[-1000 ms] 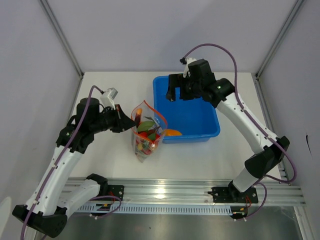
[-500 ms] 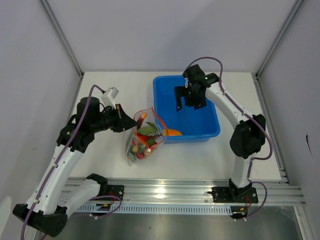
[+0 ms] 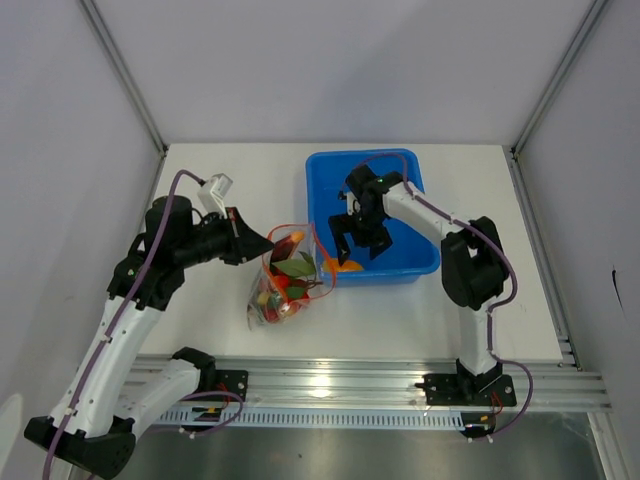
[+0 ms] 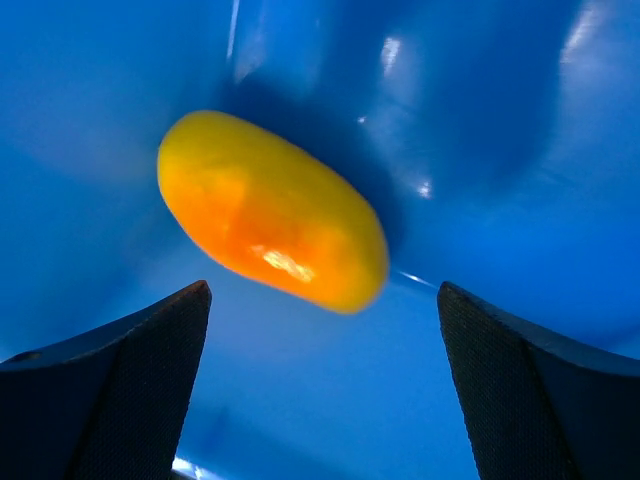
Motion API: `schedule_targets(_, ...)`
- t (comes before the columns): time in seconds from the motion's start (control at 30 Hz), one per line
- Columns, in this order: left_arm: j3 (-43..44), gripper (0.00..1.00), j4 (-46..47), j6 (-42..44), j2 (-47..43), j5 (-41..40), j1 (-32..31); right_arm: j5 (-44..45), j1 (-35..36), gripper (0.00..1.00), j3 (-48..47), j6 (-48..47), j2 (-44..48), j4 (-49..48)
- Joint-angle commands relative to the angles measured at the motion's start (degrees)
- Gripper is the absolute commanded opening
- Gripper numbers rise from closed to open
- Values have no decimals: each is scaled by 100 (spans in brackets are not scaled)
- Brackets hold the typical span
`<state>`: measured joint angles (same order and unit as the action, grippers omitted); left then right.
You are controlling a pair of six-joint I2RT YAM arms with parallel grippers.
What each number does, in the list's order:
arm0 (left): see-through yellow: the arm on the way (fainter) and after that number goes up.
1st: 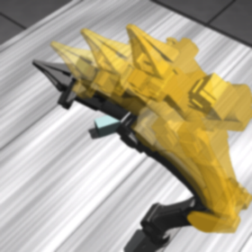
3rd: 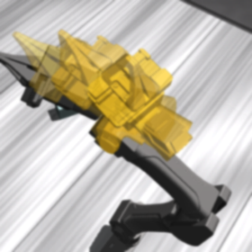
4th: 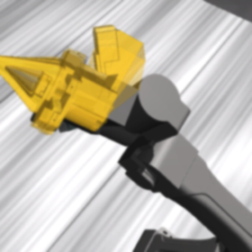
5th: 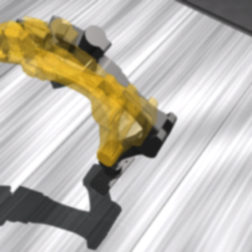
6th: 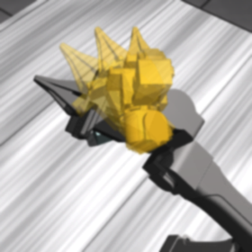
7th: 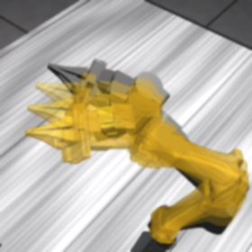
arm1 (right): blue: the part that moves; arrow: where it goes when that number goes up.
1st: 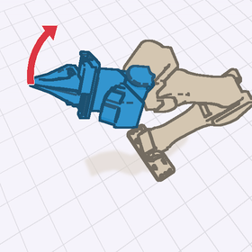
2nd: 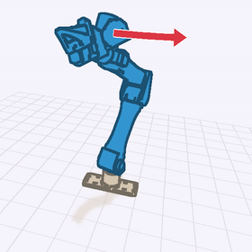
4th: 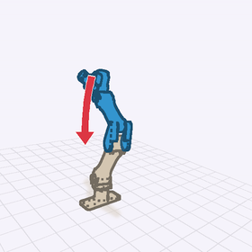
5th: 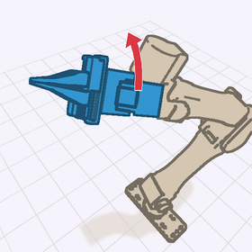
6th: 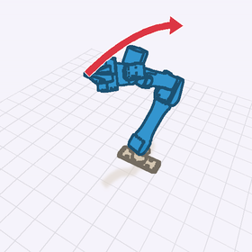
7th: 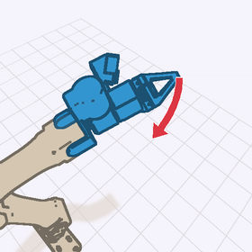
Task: Place the food in the zip-top bag and seal the zipper
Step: Pick up the fake fruit from the bin.
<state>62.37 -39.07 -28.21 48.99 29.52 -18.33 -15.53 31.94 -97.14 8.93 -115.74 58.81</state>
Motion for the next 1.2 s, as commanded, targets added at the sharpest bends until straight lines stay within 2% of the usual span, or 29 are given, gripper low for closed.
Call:
schedule_targets(0.0, 153, 1, 435, -9, -92, 221, 75, -64, 197, 96, 99, -102, -194, -27)
schedule_targets(0.27, 30, 1, 567, -132, -48, 326, 92, 331, 453, 91, 503, -76, -344, -18)
schedule_targets(0.47, 21, 1, 620, -185, 40, 406, 101, 524, 488, 79, 635, -5, -493, -115)
schedule_targets(0.5, 4, 1, 629, -194, 40, 414, 101, 551, 488, 73, 627, -5, -528, -115)
schedule_targets(0.67, -75, 1, 629, -212, 14, 406, 101, 797, 497, 63, 539, 47, -695, -255)
schedule_targets(0.77, -119, 0, 629, -212, -4, 388, 101, 823, 436, 47, 390, 109, -730, -378)
schedule_targets(0.87, -137, 1, 620, -212, -12, 397, 101, 893, 366, 36, 223, 153, -792, -458)
schedule_targets(0.9, -163, 1, 629, -212, -13, 388, 101, 929, 330, 29, 126, 162, -801, -501)
schedule_targets(1.17, -146, 0, 576, -194, 14, 266, 101, 1210, 49, 7, -428, 197, -730, -660)
